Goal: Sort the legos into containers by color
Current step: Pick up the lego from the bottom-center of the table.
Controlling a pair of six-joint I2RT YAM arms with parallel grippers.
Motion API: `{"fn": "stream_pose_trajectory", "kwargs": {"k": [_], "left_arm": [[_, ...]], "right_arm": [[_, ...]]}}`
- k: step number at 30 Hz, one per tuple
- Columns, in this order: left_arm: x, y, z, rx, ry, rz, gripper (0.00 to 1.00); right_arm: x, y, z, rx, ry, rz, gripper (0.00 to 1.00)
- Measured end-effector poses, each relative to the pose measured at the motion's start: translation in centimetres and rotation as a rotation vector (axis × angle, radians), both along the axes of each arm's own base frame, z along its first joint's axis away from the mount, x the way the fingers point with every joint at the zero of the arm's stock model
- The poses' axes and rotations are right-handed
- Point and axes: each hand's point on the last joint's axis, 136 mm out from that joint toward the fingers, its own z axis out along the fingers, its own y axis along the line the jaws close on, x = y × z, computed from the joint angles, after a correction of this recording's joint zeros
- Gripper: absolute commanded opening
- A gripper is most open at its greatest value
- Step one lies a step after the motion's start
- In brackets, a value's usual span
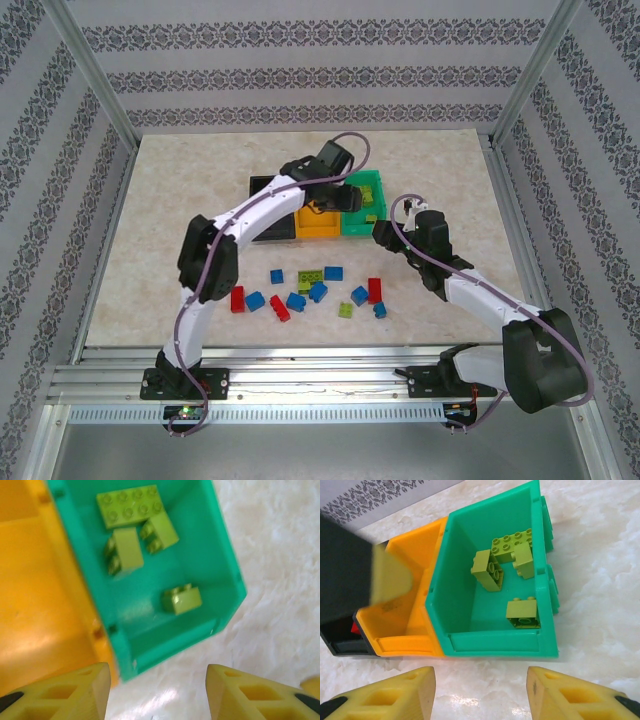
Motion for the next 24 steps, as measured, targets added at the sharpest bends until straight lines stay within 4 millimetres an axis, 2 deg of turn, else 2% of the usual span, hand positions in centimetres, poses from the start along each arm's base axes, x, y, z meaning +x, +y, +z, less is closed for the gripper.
{"fn": "stream_pose_trajectory", "kwargs": {"k": [6,10,16,18,24], "left_arm": [[-4.9,4.5,1.0,0.012,-0.037,0.023,0.54],[-8.1,7.1,1.2,0.014,-0.054,0.033,0.54],[-13.8,12.3,-2.1,0.067,-0.022,0.074,0.54],[-14.9,13.6,-2.7,0.083,-0.021,0.085,0.54],[-16.5,16.5,-3.7,0.108,-0.032,0.133,0.54]], "right_arm": [[-0.3,0.6,-0.9,0.000,0.028,0.028,0.52],[-1.0,1.8,-1.8,0.000,0.082,0.079,0.51],[-3.4,3.0,-4.0,-0.022,0.208,0.145,0.52],[-4.6,3.1,-5.1,-0.035,0.269,0.167,0.52],[-8.4,3.0,-8.9,-0.100,0.476,0.200,0.52]]}}
